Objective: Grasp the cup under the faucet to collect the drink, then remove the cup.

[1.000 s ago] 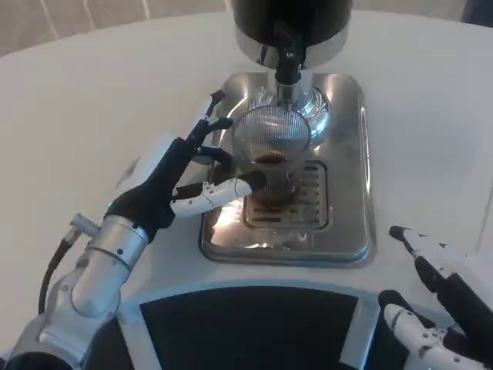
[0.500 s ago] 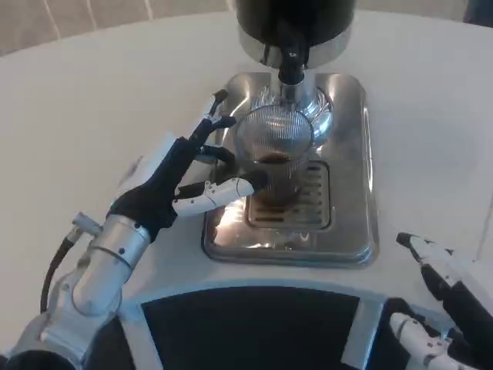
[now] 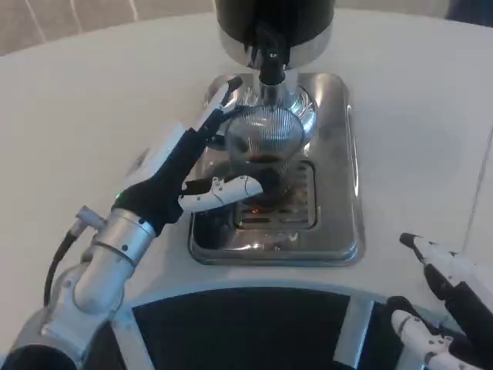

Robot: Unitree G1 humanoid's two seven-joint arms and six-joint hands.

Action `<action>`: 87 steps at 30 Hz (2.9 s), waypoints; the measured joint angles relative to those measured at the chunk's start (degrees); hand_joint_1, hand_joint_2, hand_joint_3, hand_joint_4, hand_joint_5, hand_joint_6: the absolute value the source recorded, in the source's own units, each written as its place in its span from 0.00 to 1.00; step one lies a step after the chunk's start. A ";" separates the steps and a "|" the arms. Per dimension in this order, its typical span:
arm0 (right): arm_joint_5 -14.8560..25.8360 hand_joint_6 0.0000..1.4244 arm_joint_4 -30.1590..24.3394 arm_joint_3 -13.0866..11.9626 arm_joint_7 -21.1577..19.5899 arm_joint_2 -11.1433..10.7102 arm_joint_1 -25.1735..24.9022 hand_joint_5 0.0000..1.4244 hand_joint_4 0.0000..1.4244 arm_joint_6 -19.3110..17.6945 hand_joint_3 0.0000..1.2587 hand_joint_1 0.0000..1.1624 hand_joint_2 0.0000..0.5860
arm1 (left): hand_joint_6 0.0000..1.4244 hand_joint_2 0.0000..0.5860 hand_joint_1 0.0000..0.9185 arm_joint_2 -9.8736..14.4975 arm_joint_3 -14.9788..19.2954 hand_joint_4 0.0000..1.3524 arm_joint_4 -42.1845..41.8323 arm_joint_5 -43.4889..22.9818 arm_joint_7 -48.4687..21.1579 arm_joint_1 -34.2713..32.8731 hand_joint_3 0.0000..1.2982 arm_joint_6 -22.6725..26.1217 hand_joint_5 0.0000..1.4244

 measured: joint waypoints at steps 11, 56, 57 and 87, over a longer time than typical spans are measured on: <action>0.14 0.00 -0.36 0.47 0.02 -0.54 0.10 0.00 0.00 2.89 0.00 0.00 0.86 | 0.26 0.08 0.32 0.31 -0.03 0.11 1.38 0.01 0.00 -0.58 0.01 -0.13 0.29; 2.01 0.00 -0.49 1.63 0.64 -1.95 -0.39 0.00 0.00 7.94 0.01 0.01 0.83 | 0.36 0.09 0.40 -1.66 -2.82 0.19 6.57 4.27 3.25 -4.48 0.10 -0.98 0.37; 2.01 0.00 -0.49 1.66 0.64 -1.96 -0.39 0.00 0.00 8.01 0.01 0.01 0.83 | 0.38 0.09 0.40 -1.69 -2.86 0.20 6.57 4.32 3.37 -4.49 0.11 -0.98 0.38; 2.16 0.00 -0.48 1.48 0.60 -3.85 -0.99 0.00 0.00 11.48 0.02 0.11 0.84 | 0.73 0.12 0.41 -2.45 -6.12 0.39 6.40 6.70 8.49 -4.97 0.36 -0.86 0.56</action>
